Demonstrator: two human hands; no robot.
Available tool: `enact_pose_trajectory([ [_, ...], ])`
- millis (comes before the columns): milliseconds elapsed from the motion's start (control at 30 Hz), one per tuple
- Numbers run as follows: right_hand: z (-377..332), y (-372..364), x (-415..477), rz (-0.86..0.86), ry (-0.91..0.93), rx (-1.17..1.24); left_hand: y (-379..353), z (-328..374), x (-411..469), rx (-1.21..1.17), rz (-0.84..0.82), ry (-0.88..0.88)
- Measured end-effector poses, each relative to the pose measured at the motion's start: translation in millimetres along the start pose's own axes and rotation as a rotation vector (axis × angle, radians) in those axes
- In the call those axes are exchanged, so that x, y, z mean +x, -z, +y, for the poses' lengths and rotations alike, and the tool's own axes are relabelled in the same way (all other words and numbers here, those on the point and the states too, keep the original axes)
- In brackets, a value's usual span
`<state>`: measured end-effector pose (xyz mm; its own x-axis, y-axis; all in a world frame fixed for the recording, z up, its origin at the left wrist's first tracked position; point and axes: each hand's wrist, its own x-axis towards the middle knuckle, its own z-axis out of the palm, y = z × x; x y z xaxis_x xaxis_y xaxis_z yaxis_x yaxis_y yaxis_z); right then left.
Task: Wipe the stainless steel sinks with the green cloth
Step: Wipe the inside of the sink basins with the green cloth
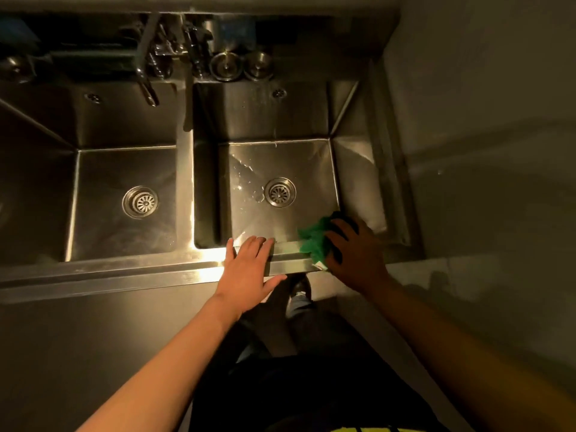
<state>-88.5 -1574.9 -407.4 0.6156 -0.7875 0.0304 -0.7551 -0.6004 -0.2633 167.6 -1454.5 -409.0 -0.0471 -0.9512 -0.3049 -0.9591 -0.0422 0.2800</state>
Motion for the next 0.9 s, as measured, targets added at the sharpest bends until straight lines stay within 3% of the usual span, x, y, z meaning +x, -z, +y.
enact_pose_trajectory([
  [200,69.7,21.7,-24.8,-0.048,-0.212,-0.075,-6.5,40.5,38.4,-0.031,-0.046,-0.071],
  [400,74.6,41.0,-23.8,-0.025,-0.229,-0.088,-12.9,75.8,74.0,-0.037,-0.103,-0.149],
  [633,76.7,75.6,15.5,0.295,-0.356,-0.091,-16.5,110.9,110.0,-0.118,-0.093,-0.094],
  [700,85.1,72.6,20.7,0.241,-0.357,-0.155,-16.4,112.3,118.2,-0.134,-0.078,-0.068],
  [833,94.8,38.3,5.8,-0.138,-0.439,-0.314,-19.4,111.9,129.3,-0.133,-0.08,-0.057],
  [900,99.5,29.8,6.9,-0.124,-0.458,-0.299,-22.8,110.9,132.5,-0.139,-0.071,-0.065],
])
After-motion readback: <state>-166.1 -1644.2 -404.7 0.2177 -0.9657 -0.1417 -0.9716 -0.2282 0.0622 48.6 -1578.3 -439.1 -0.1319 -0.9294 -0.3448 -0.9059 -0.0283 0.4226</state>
